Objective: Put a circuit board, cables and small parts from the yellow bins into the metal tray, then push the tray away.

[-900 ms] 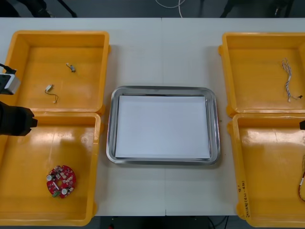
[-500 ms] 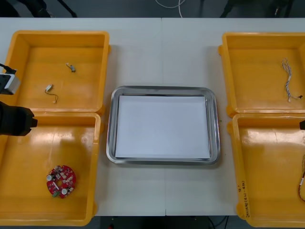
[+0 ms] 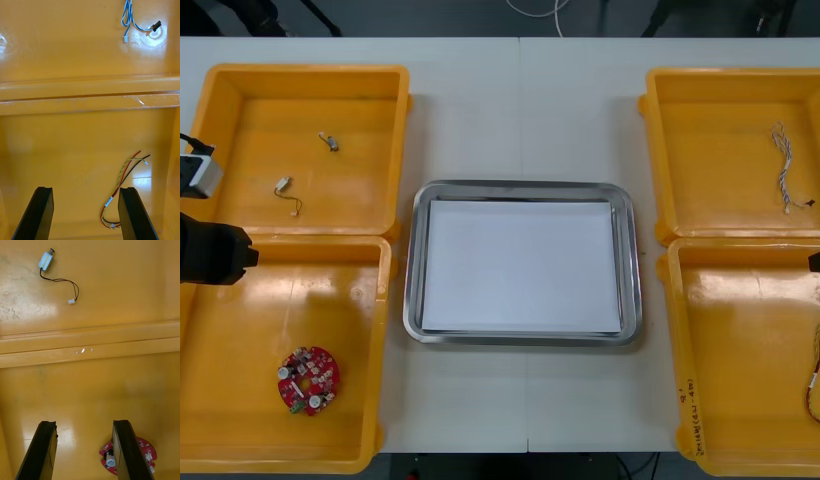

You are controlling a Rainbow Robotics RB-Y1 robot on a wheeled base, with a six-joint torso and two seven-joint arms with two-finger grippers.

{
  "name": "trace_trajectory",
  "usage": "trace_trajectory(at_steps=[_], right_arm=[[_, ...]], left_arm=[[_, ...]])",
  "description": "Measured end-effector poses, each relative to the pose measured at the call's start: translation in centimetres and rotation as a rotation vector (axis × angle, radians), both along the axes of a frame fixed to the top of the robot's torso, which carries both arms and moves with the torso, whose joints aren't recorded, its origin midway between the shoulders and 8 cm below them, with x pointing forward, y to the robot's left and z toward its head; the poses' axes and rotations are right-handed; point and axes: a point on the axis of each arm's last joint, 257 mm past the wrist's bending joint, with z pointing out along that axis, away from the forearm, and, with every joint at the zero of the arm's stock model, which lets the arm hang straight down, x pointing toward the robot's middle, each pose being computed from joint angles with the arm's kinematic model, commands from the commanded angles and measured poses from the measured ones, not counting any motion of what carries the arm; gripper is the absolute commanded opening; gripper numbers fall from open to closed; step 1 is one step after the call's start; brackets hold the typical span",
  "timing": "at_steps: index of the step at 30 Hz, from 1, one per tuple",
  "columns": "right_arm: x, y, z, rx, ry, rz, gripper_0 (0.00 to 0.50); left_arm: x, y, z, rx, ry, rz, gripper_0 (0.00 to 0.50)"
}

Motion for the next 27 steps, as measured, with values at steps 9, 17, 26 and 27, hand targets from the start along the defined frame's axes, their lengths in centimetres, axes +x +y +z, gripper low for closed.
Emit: trace_trajectory(at_steps=[9, 17, 26, 27], right_arm=[[0.00, 0.00, 0.00, 0.000, 0.000, 0.000, 0.500], [0.00, 0.00, 0.00, 0.000, 0.000, 0.000, 0.500], [0.00, 0.00, 0.00, 0.000, 0.000, 0.000, 0.500], [0.00, 0.00, 0.00, 0.000, 0.000, 0.000, 0.500]], left_arm=[[0.00, 0.00, 0.00, 0.000, 0.000, 0.000, 0.429], [0.00, 0.00, 0.00, 0.000, 0.000, 0.000, 0.430], [0.00, 0.00, 0.00, 0.000, 0.000, 0.000, 0.430], [0.00, 0.00, 0.00, 0.000, 0.000, 0.000, 0.430]])
